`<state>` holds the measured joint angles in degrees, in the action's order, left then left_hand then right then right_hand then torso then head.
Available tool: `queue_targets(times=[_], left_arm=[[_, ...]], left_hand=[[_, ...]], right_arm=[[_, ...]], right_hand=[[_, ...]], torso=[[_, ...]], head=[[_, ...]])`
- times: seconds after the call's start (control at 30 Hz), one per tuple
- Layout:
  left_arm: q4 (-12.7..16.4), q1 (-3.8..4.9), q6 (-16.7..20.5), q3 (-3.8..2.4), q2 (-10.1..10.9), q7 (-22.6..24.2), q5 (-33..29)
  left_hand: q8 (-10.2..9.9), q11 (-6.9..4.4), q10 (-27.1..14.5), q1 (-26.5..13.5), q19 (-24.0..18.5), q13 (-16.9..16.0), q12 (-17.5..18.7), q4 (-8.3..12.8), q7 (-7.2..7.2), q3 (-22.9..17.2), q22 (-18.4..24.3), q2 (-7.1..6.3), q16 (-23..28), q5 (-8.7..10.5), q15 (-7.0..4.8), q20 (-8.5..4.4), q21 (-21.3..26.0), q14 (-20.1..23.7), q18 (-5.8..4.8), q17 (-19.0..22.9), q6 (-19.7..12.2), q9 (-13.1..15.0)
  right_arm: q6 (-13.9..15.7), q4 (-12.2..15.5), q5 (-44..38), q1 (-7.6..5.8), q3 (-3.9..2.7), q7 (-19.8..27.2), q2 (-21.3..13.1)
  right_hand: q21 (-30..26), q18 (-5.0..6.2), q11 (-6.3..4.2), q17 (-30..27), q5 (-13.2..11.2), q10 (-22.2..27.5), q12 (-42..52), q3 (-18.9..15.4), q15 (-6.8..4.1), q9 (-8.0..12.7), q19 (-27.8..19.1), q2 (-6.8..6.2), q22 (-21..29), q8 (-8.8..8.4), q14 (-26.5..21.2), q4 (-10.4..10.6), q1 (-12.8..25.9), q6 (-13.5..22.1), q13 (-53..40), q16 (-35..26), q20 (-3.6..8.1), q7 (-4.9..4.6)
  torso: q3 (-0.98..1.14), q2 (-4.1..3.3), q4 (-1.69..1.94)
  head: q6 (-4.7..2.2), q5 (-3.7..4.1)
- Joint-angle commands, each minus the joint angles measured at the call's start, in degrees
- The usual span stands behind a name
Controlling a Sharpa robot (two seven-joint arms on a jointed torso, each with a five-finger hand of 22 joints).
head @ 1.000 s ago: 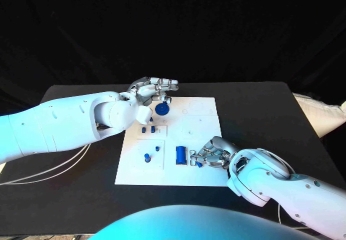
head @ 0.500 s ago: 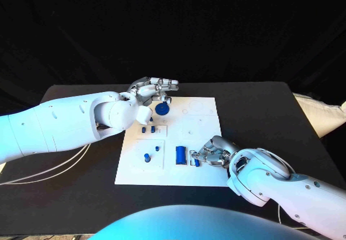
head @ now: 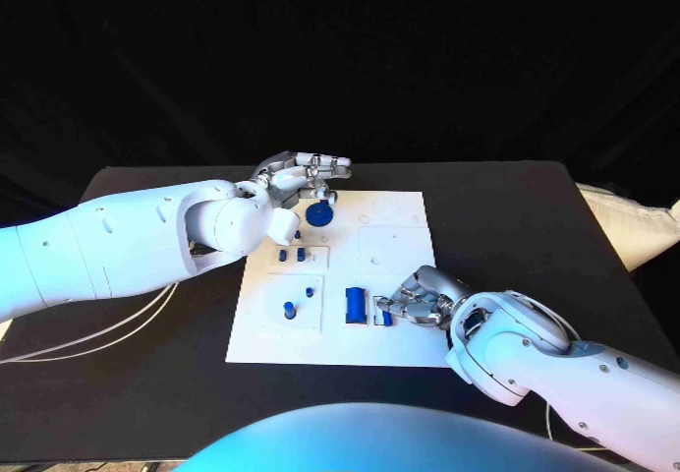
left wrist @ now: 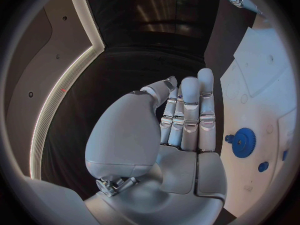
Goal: Assemble the parts on the task board
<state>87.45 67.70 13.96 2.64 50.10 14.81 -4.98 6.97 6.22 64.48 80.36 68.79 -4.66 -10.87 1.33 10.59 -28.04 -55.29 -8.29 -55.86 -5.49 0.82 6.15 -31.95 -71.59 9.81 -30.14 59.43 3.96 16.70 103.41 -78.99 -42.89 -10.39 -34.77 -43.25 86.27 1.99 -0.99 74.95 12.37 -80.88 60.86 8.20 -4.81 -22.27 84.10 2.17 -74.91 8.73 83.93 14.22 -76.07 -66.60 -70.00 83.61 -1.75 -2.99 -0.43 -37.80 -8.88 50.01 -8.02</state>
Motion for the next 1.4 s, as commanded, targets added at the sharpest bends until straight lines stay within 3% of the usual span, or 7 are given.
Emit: queue_targets(times=[0.03, 0.6, 0.7, 0.83, 1.07, 1.4], left_arm=[[0.13, 0.02, -1.00, -0.04, -0.07, 0.21, 0.26], [0.07, 0.02, -1.10, -0.04, -0.14, 0.11, 0.26], [0.07, 0.02, -1.06, -0.03, -0.07, 0.08, 0.26], [0.04, 0.02, -1.06, -0.03, -0.05, 0.05, 0.26], [0.03, 0.02, -1.11, -0.02, -0.09, 0.01, 0.26], [-0.01, 0.02, -1.14, -0.02, -0.12, -0.01, 0.27]], left_hand=[[0.20, -0.08, -0.50, -0.08, -0.05, -0.08, -0.39, -0.11, -0.08, 0.37, 0.05, 0.58, 0.04, 0.04, 0.09, 0.35, 0.21, 0.31, 0.62, 0.06, -0.39, -0.01], [0.24, -0.07, -0.60, -0.15, -0.05, -0.07, -0.48, -0.13, -0.07, 0.43, 0.09, 0.61, 0.21, 0.03, 0.11, 0.36, 0.27, 0.44, 0.62, 0.44, -0.45, -0.02], [0.24, -0.07, -0.60, -0.15, -0.05, -0.07, -0.48, -0.13, -0.07, 0.43, 0.09, 0.61, 0.21, 0.03, 0.11, 0.36, 0.27, 0.44, 0.62, 0.44, -0.45, -0.02], [0.24, -0.07, -0.60, -0.15, -0.05, -0.07, -0.48, -0.13, -0.07, 0.43, 0.09, 0.61, 0.21, 0.03, 0.11, 0.36, 0.27, 0.44, 0.62, 0.44, -0.45, -0.02], [0.24, -0.07, -0.60, -0.15, -0.05, -0.07, -0.48, -0.13, -0.07, 0.43, 0.09, 0.61, 0.21, 0.03, 0.11, 0.36, 0.27, 0.44, 0.62, 0.44, -0.45, -0.02], [0.24, -0.07, -0.60, -0.15, -0.05, -0.07, -0.48, -0.13, -0.07, 0.43, 0.09, 0.61, 0.21, 0.03, 0.11, 0.36, 0.27, 0.44, 0.62, 0.44, -0.45, -0.02]], right_arm=[[-0.04, 0.02, -0.64, 0.00, 0.04, 0.17, 0.13], [-1.07, -0.09, -0.41, -0.10, 0.04, 0.17, 0.47], [-1.27, -0.10, -0.52, -0.15, 0.04, 0.13, 0.59], [-1.63, -0.14, -0.63, -0.22, 0.04, 0.07, 0.65], [-1.73, -0.24, -1.01, -0.28, 0.04, -0.03, 0.68], [-1.58, 0.02, -1.25, -0.30, 0.04, -0.03, 0.45]], right_hand=[[0.31, -0.61, -0.40, 7.02, -0.22, -0.74, 0.29, 2.66, -0.14, 0.04, 2.77, -0.84, -10.08, 0.37, 4.47, -1.92, 2.52, -0.42, -0.05, 0.30, 0.30, 0.10], [0.43, -0.66, -0.42, 7.18, 2.17, -1.16, 0.65, 0.37, -0.17, -0.37, 2.90, -2.67, -10.28, 0.48, 4.49, 0.61, 7.09, -0.94, -0.75, 0.37, 0.32, 0.14], [0.43, -0.66, -0.41, 7.17, 2.17, -1.15, 0.61, 0.11, -0.16, -0.39, 2.90, -2.86, -10.29, 0.47, 4.49, 0.70, 7.28, -0.93, -0.76, 0.36, 0.32, 0.13], [0.42, -0.66, -0.36, 7.14, 1.76, -1.14, 0.51, -0.96, -0.12, -0.46, 2.90, -3.34, -10.29, 0.46, 4.48, 1.27, 8.23, -1.00, -0.81, 0.33, 0.30, 0.08], [0.41, -0.65, -0.35, 7.19, -0.07, -1.23, 0.51, -3.49, -0.11, -0.61, 2.90, -3.59, -10.29, 0.43, 4.49, 2.20, 10.02, -1.13, -1.05, 0.34, 0.27, 0.10], [0.37, -0.64, -0.36, 7.10, 0.23, -1.18, 0.32, -5.05, -0.12, -0.68, 2.87, -3.53, -10.25, 0.35, 4.47, 2.25, 10.71, -1.09, -1.08, 0.25, 0.29, 0.11]], torso=[[0.00, -0.01, -0.01], [0.00, -0.02, -0.06], [0.05, -0.01, -0.14], [0.01, -0.03, 0.05], [0.04, -0.02, -0.07], [0.08, 0.00, -0.09]], head=[[-0.01, -0.09], [-0.01, -0.29], [-0.01, -0.37], [-0.01, -0.24], [-0.01, -0.39], [-0.01, -0.28]])
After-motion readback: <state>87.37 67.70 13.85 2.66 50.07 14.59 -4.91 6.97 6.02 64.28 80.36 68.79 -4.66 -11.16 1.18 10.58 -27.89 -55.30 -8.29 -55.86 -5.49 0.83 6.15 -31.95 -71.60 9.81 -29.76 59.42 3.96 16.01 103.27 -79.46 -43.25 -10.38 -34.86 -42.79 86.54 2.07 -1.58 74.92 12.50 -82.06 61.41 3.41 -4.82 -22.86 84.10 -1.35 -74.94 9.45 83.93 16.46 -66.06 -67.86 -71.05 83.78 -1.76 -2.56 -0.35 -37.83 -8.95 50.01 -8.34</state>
